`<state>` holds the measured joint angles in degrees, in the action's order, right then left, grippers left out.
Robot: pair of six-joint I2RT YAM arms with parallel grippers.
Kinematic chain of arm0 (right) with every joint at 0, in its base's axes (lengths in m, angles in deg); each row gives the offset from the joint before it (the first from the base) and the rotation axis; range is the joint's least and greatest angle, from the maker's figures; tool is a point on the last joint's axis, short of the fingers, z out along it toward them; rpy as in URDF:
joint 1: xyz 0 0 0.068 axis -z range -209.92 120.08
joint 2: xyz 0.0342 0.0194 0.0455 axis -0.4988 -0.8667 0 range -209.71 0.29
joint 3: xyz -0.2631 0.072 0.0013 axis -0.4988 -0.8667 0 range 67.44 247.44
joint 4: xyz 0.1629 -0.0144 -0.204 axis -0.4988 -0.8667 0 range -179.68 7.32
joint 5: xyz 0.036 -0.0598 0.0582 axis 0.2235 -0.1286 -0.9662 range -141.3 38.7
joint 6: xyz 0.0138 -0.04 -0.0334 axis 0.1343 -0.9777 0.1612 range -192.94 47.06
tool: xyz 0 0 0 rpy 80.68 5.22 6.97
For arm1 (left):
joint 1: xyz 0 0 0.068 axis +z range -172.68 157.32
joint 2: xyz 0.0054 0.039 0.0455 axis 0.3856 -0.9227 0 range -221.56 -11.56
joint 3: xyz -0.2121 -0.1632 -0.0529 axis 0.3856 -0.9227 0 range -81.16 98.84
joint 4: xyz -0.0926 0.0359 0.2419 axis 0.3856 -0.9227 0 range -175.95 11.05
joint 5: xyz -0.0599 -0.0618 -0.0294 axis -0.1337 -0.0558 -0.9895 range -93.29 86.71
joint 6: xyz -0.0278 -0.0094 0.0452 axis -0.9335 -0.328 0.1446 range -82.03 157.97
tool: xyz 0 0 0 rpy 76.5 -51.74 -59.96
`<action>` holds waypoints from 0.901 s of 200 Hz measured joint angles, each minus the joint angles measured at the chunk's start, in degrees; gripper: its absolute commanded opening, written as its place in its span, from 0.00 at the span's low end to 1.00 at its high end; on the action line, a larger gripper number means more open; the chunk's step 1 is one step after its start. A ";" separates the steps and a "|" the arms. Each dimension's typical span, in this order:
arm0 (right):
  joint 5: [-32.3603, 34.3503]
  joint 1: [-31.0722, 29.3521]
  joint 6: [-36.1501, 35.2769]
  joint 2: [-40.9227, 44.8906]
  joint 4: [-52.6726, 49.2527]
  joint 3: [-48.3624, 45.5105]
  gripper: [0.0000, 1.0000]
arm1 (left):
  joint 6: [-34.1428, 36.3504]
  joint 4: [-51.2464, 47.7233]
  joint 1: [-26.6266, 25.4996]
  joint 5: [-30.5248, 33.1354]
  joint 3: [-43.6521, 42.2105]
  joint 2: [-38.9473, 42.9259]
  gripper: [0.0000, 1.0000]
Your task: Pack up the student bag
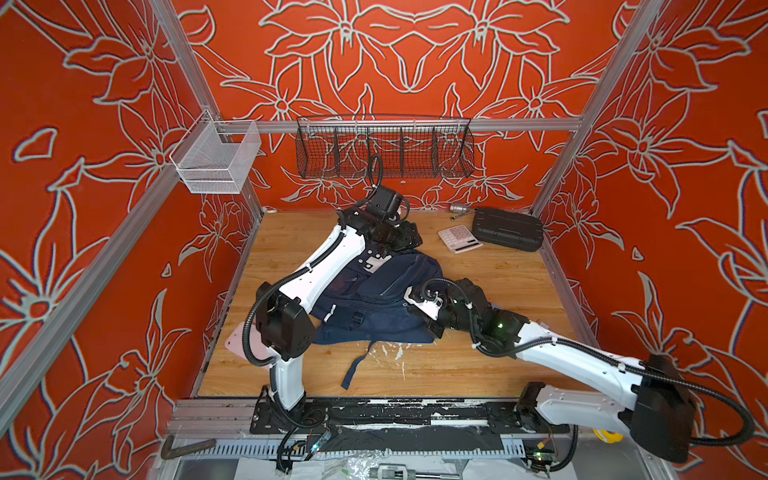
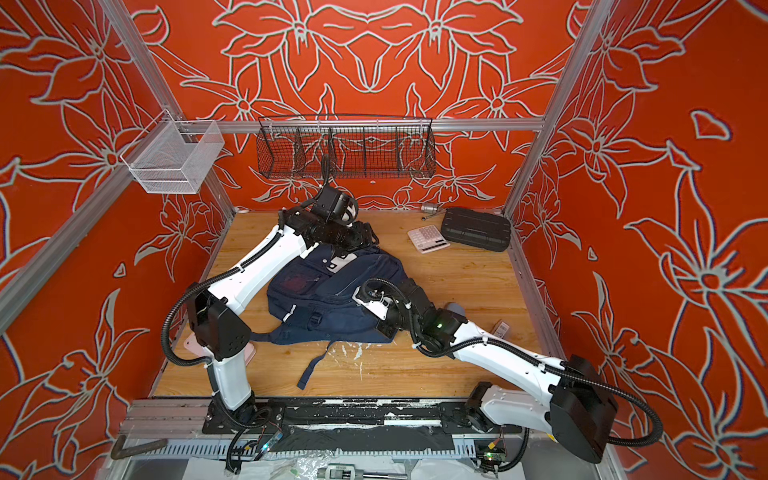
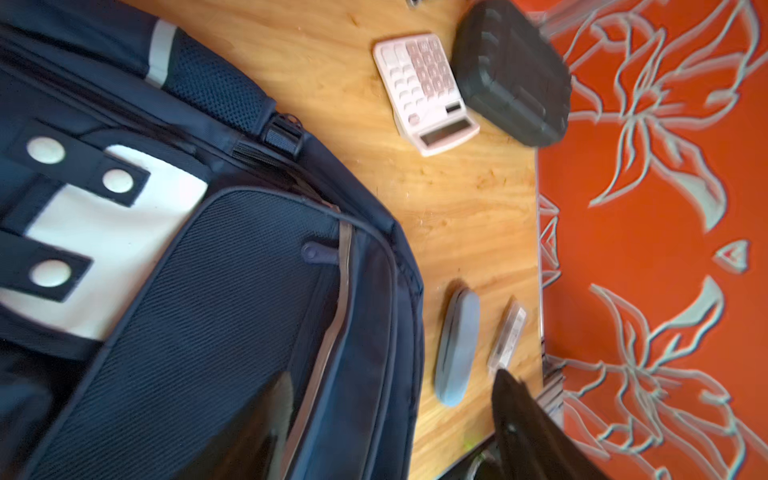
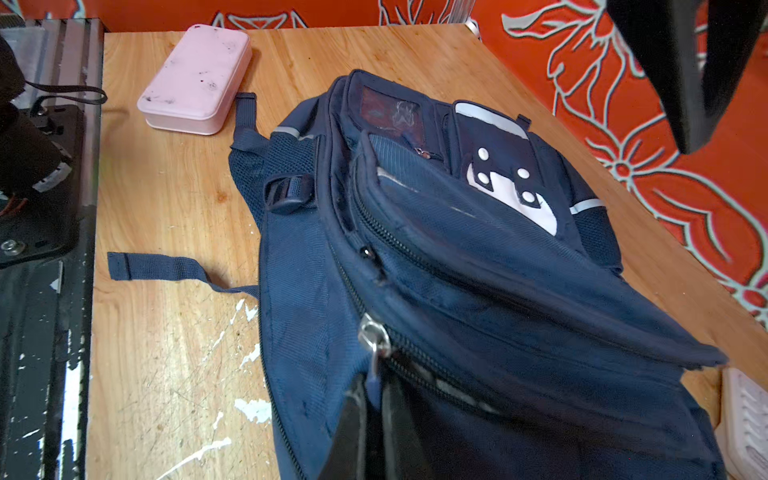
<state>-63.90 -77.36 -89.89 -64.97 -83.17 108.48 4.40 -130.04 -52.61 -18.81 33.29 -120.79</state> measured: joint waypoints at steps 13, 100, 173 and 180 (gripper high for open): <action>-0.28 0.55 -0.39 0.92 0.07 -0.44 0.00 | 4.66 -4.00 -0.04 -0.33 3.19 -1.03 0.76; -0.35 1.16 -2.08 2.95 -0.04 -2.23 0.00 | 26.43 -22.75 -8.28 3.32 5.57 -4.61 0.81; -0.24 1.25 -2.19 3.23 -1.11 -2.86 0.00 | 26.49 -25.83 -10.16 6.32 7.96 -10.08 0.72; -0.24 1.25 -2.21 3.23 -1.27 -2.86 0.00 | 26.49 -26.18 -10.38 6.43 8.24 -10.45 0.73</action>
<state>-64.14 -76.11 -92.10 -61.73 -84.44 105.62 30.89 -156.22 -62.99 -12.39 41.53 -131.24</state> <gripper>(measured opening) 0.072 0.722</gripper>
